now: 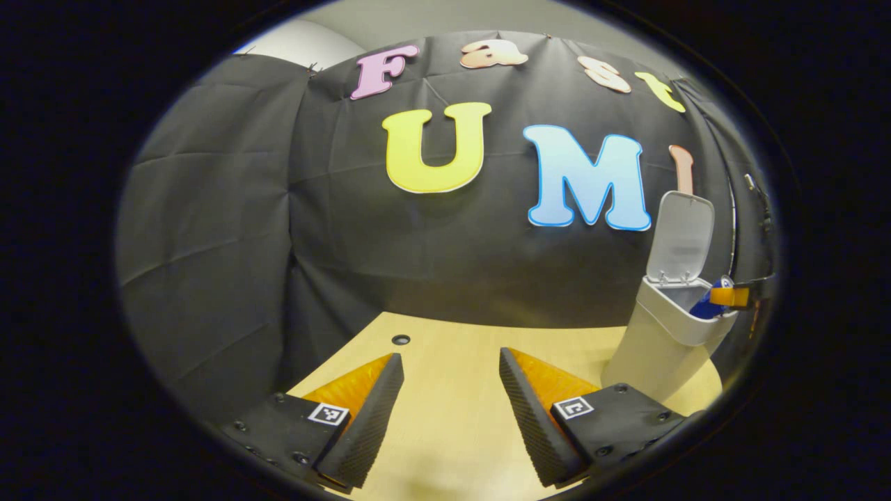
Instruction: Press the lid of the desktop garbage bin to open it, pick up the crumpled paper on the desktop and throw it into the bin, then pick up the pop can on the desktop and drop it into the bin, and finally close the garbage bin lid.
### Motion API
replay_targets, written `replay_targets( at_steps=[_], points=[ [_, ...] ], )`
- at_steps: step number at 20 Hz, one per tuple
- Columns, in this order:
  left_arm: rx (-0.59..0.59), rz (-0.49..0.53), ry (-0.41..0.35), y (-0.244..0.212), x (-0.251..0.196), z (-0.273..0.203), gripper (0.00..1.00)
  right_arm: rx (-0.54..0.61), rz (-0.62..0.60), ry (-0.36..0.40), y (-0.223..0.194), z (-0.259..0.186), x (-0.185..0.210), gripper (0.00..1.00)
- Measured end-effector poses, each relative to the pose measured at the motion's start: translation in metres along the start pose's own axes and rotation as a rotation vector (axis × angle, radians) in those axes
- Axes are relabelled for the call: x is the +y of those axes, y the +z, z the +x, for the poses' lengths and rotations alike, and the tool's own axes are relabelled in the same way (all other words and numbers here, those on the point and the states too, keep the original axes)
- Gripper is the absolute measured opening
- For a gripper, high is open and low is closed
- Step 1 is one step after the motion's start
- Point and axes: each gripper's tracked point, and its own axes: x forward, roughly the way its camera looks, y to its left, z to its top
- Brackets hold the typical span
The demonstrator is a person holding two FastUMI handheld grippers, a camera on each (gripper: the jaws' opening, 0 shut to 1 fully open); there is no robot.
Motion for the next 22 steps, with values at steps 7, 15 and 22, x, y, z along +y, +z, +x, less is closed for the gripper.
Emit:
replay_targets(
  at_steps=[7,15,22],
  points=[
    [0.0,0.007,-0.007,0.0,-0.004,0.001,0.91,0.015,0.023,-0.009,-0.005,0.002,-0.005,0.85],
    [0.001,0.001,-0.005,-0.001,-0.002,-0.001,0.92,0.013,0.03,-0.008,-0.004,-0.002,-0.005,0.85],
    [0.007,0.0,-0.017,-0.003,-0.002,-0.002,0.91,-0.037,0.056,0.008,0.022,-0.008,0.003,0.85]
  ],
)
